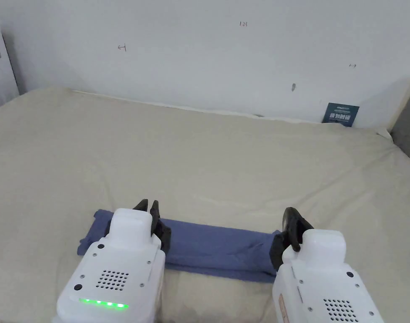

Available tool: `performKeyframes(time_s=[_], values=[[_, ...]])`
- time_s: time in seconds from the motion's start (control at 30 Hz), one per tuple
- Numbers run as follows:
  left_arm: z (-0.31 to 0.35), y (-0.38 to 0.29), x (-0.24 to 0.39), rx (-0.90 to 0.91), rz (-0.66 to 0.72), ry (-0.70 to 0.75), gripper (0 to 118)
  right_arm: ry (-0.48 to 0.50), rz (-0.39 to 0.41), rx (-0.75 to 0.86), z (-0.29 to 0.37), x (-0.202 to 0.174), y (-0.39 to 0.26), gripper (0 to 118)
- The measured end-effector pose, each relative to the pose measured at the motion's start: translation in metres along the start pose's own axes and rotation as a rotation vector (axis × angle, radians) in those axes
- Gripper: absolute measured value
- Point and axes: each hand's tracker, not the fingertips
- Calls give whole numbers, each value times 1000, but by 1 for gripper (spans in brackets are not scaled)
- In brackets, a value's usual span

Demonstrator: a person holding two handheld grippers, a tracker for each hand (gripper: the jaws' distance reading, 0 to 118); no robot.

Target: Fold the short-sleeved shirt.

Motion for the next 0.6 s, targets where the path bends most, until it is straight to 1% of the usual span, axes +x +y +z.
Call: performKeyframes(time_s=[0.03,0.07,0.1,0.13,0.2,0.27,0.33,0.47,0.5,0.53,0.6], values=[[0,-2,-4,-9,41,-22,14,-15,25,-2,0,-5,2,0],[0,-4,-6,-7,42,-18,14,-32,33,5,6,3,0,0],[-1,-6,-7,-5,28,-7,14,-38,34,9,6,1,2,0],[-1,-5,-10,12,-2,6,14,-38,26,8,5,0,4,0],[-3,-5,-17,17,-5,9,14,-35,-2,1,6,8,4,0],[-9,-5,-24,15,-1,26,14,-46,-2,-3,2,4,5,0],[-16,-5,-31,17,3,50,14,-43,-8,-5,-1,9,3,0],[-43,-13,-54,-18,-8,20,14,-27,0,-15,-12,7,1,0],[-51,-17,-61,-20,-11,22,17,-20,-2,-20,-14,6,1,0],[-63,-22,-70,-33,-11,19,41,-13,-3,-24,-15,4,1,0],[-91,-35,-91,-123,24,18,112,0,-2,-31,-19,4,-1,0]])
